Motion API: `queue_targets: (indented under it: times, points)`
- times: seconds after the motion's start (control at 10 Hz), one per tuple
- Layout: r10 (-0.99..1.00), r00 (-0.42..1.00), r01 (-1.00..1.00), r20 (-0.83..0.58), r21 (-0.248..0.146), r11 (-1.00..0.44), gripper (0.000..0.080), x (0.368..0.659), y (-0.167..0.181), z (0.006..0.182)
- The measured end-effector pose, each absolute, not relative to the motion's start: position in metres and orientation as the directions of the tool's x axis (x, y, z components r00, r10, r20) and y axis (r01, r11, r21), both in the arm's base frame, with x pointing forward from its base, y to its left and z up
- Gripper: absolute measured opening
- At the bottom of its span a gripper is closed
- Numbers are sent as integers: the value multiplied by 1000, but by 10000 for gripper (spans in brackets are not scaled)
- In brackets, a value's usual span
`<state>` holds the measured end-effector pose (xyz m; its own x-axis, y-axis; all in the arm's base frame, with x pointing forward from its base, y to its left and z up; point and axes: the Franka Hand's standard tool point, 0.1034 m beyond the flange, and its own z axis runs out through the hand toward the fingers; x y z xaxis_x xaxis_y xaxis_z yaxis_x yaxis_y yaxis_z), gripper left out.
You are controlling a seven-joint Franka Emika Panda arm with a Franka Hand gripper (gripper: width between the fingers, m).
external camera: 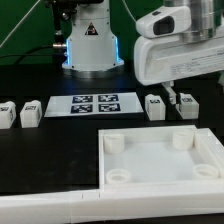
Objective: Assemble one leg
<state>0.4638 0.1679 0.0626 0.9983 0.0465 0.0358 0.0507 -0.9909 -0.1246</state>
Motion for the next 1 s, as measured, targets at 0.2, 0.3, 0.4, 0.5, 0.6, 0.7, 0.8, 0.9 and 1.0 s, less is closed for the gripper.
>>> queue_targets:
  times: [0.2, 0.3, 0.4, 0.5, 0.6, 0.7, 0.8, 0.9, 1.0]
  points:
    - [69, 997, 72, 21, -124, -990, 649, 461, 172, 60]
    - [72, 997, 72, 3, -121, -990, 649, 459, 172, 59]
    - [84, 993, 74, -87, -112, -991, 649, 454, 170, 59]
    - [92, 983, 75, -161, -108, -991, 649, 454, 169, 60]
    - [71, 959, 47, -275, -94, -994, 649, 448, 170, 59]
    - [33, 926, 6, -375, -71, -997, 649, 442, 175, 55]
    - [28, 868, -3, -495, -62, -998, 649, 436, 178, 52]
    - [29, 830, -6, -557, -62, -998, 649, 440, 179, 46]
    - [28, 815, -10, -578, -64, -998, 649, 442, 180, 39]
